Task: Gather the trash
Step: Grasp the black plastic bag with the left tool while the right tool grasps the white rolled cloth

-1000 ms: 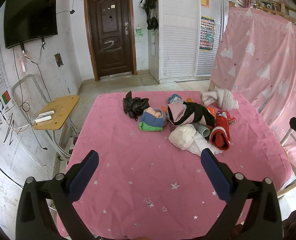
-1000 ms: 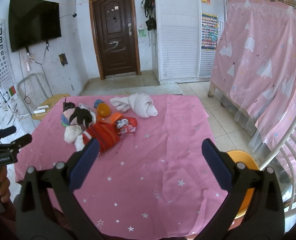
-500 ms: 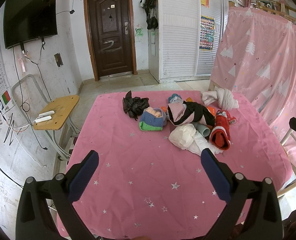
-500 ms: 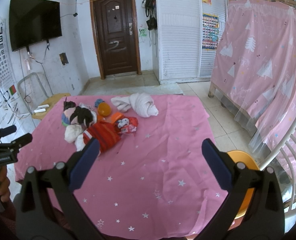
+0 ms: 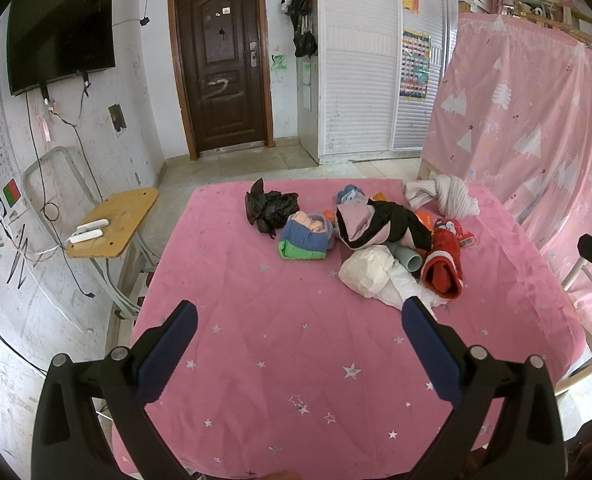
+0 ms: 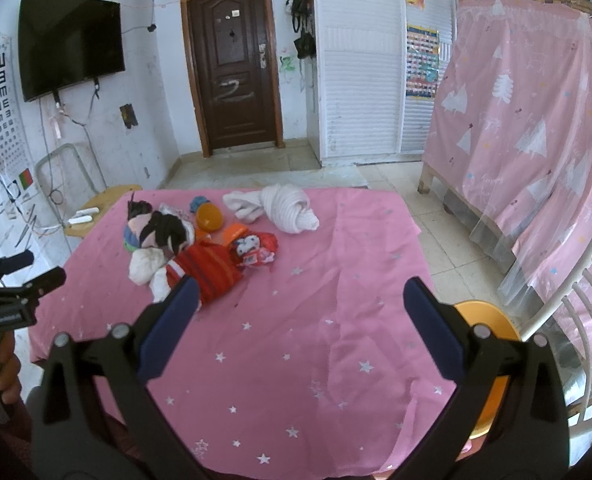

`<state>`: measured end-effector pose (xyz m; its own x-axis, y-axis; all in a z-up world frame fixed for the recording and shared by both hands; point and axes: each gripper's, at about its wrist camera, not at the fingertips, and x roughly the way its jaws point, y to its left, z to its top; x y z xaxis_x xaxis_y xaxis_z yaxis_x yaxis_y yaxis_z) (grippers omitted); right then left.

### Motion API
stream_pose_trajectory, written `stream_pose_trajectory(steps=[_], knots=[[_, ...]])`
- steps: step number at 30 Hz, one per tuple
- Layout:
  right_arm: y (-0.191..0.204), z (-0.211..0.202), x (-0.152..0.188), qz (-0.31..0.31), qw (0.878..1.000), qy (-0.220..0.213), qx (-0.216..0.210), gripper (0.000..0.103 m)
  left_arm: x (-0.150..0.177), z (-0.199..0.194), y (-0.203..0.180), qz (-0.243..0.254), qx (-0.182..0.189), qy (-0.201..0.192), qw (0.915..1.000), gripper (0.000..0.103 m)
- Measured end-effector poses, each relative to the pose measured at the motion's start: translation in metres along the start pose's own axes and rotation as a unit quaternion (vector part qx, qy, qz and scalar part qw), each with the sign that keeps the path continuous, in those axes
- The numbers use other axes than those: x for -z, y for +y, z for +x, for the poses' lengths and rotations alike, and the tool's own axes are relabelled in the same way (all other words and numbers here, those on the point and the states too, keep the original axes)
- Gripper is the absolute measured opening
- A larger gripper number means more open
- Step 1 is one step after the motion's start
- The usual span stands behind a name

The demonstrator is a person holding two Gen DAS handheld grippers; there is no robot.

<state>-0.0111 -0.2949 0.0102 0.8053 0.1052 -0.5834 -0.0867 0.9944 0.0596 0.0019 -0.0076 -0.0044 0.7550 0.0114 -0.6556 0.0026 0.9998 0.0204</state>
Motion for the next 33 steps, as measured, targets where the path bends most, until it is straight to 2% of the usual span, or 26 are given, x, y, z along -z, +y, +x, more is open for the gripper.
stream_pose_trajectory(steps=[3, 6, 12, 17, 26, 33], knots=[[0.004, 0.007, -0.002, -0.003, 1.000, 0.000, -0.003, 0.099, 0.005, 0.011, 0.003, -0.003, 0.001, 0.007, 1.0000, 0.094], [0.004, 0.021, -0.004, -0.002, 1.000, 0.006, -0.007, 0.099, -0.003, 0.027, 0.010, -0.007, 0.000, 0.021, 0.9998, 0.094], [-0.002, 0.048, -0.012, -0.002, 1.000, 0.021, -0.013, 0.099, -0.034, 0.061, 0.020, -0.001, -0.012, 0.038, 0.9992, 0.094], [-0.009, 0.079, -0.027, -0.005, 0.999, 0.039, -0.017, 0.099, -0.061, 0.095, 0.035, -0.009, -0.018, 0.068, 0.9975, 0.094], [-0.001, 0.128, -0.059, -0.026, 0.997, 0.063, -0.042, 0.099, -0.112, 0.163, 0.073, -0.049, -0.015, 0.140, 0.9888, 0.094], [0.009, 0.166, -0.073, -0.049, 0.994, 0.089, -0.037, 0.099, -0.127, 0.214, 0.076, -0.046, -0.001, 0.178, 0.9830, 0.094]])
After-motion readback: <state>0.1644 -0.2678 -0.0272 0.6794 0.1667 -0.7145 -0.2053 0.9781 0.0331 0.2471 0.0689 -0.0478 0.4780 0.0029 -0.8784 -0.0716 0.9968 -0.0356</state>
